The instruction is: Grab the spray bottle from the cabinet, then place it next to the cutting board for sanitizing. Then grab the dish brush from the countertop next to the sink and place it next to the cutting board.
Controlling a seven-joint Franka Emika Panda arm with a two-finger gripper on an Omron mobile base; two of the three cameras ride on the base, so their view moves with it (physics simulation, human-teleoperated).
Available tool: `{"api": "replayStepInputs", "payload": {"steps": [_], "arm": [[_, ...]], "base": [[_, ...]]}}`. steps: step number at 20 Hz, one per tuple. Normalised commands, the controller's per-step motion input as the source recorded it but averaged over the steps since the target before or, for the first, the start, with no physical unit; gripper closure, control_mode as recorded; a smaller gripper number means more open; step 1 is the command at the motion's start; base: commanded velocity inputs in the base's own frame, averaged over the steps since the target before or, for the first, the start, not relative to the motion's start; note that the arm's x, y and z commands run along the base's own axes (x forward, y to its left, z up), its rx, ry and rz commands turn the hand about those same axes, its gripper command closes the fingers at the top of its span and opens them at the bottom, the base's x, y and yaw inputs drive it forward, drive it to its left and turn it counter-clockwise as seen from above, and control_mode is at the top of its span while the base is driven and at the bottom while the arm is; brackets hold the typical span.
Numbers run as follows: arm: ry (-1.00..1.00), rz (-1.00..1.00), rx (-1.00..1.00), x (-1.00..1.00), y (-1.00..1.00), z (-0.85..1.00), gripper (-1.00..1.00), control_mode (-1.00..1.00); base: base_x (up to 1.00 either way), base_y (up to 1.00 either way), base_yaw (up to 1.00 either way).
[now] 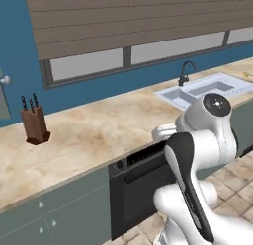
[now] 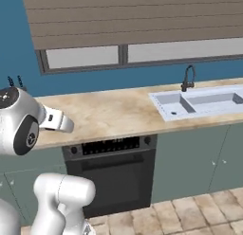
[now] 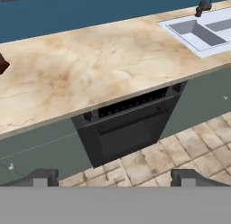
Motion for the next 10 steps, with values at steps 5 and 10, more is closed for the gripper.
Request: {"api": "replayStepInputs", "payload": {"steps": [5, 10], "arm": [[0.00, 0.00, 0.00, 0.00, 0.00, 0.00, -1.00, 1.00], [0.00, 0.00, 0.00, 0.00, 0.00, 0.00, -1.00, 1.00]], "base": [[0.96, -1.00, 0.05], [0.65, -1.00, 0.17]]}}
